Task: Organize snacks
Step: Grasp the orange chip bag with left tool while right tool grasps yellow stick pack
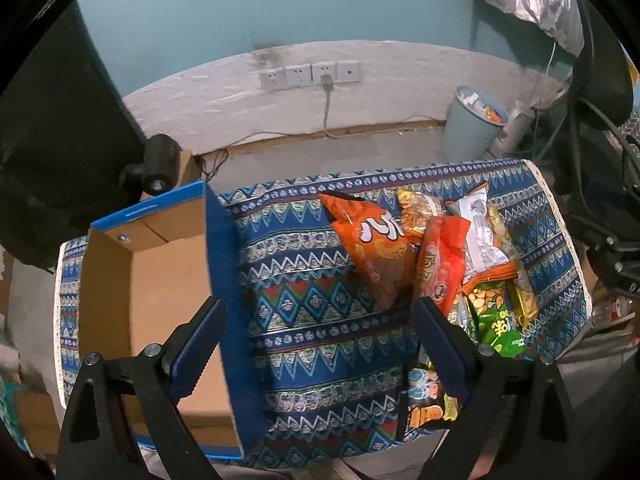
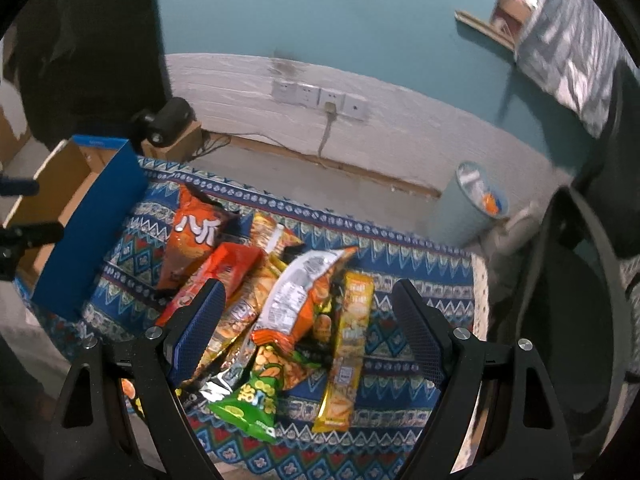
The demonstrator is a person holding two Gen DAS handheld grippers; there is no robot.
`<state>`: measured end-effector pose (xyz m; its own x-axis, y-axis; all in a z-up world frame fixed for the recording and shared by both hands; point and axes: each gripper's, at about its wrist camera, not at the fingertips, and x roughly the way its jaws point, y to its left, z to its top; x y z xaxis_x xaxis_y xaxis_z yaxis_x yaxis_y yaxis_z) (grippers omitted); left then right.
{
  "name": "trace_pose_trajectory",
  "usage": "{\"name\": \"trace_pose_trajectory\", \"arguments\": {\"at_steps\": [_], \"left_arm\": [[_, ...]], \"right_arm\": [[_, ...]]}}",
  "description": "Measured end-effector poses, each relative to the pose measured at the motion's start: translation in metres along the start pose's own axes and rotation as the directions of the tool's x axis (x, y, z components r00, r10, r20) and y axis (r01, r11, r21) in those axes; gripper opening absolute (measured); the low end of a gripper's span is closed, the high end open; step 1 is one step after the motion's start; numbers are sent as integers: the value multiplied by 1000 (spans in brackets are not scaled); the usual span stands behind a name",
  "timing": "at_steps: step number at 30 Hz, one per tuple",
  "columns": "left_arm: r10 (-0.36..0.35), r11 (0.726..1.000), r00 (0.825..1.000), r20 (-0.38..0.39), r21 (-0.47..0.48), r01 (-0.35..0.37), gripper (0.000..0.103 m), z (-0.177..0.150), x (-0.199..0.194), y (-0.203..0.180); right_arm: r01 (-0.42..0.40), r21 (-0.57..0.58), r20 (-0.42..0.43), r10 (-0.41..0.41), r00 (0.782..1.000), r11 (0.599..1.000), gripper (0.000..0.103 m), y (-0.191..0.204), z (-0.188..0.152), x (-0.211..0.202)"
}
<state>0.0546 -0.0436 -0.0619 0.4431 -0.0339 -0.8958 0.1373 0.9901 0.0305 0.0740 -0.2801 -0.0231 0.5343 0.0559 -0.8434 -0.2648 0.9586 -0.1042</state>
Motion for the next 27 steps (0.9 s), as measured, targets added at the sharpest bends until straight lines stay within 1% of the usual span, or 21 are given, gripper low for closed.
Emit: {"name": "trace_pose_trajectory", "arguments": {"at_steps": [2,5,9,12,14,16,18,22,27], "left_arm": [[5,1000,1000,-4,1,-5,95,5,6,-3],[-3,1000,999,-34,2,3,95,15,18,-9],[-15,1000,997,-75,3,15,95,26,33,-14],[-53,998,993,-109,-41,49,95,34,47,-13],[-81,994,986,-147,-89,69,95,41,61,-12],[-93,990,981,-169,-120,73,95,47,74,-14],[-85,991,981,-176,-114,65,95,52,82,-19],[-42,997,983,-176,-64,31,95,60,98,-33],[-46,997,976,-211,-64,33,95,65,124,-44]], "right_arm": [[21,-5,-13,-21,1000,1000,84,-8,-1,4],[53,-22,-34,-54,998,998,84,-20,-4,13],[48,-7,-93,-48,994,999,84,-40,-9,35],[30,16,-135,-27,990,999,83,-50,-14,51],[31,19,-168,-27,985,999,83,-56,-17,63],[39,16,-193,-35,980,999,83,-60,-20,72],[36,16,-219,-32,975,999,83,-63,-22,82],[31,27,-243,-23,970,999,83,-69,-25,96],[17,89,-278,8,961,996,83,-76,-33,112]]}}
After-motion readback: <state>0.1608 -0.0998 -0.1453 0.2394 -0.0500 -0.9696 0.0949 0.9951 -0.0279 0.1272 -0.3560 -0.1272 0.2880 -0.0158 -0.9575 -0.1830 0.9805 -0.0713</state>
